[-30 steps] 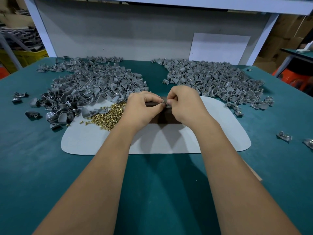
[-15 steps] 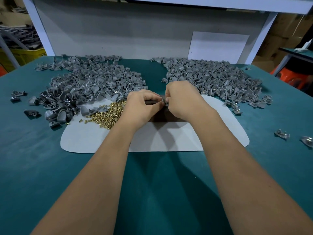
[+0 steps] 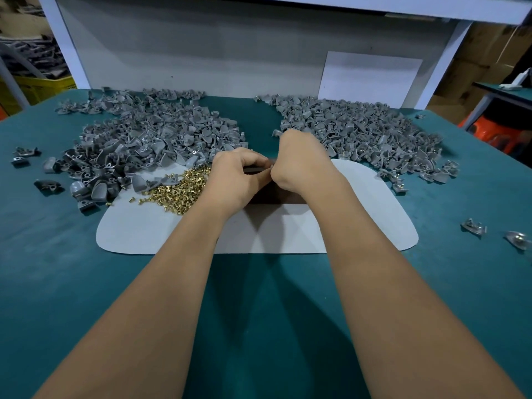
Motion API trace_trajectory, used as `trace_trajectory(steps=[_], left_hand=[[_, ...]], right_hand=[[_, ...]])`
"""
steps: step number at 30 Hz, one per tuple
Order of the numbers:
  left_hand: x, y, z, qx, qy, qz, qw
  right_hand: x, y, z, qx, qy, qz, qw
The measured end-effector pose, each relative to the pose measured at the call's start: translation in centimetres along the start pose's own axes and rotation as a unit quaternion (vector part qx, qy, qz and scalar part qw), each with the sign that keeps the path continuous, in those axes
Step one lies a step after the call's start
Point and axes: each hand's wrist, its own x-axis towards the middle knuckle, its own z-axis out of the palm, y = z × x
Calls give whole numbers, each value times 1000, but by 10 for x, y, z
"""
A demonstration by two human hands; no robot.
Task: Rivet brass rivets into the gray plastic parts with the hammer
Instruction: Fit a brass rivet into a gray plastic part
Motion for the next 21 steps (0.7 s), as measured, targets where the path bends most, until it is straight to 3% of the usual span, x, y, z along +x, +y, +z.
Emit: trace_trajectory(steps=[7,12,21], left_hand=[[-1,0,3,-19,17,3,1000],[-1,-1,4,-22,18,-1,1000],[0,0,3,-89,13,-62,994]], right_hand=[[-3,9,20,109,30,59,992],[-10,18,29,179,72,39,981],[-17,25,27,349,105,62,929]])
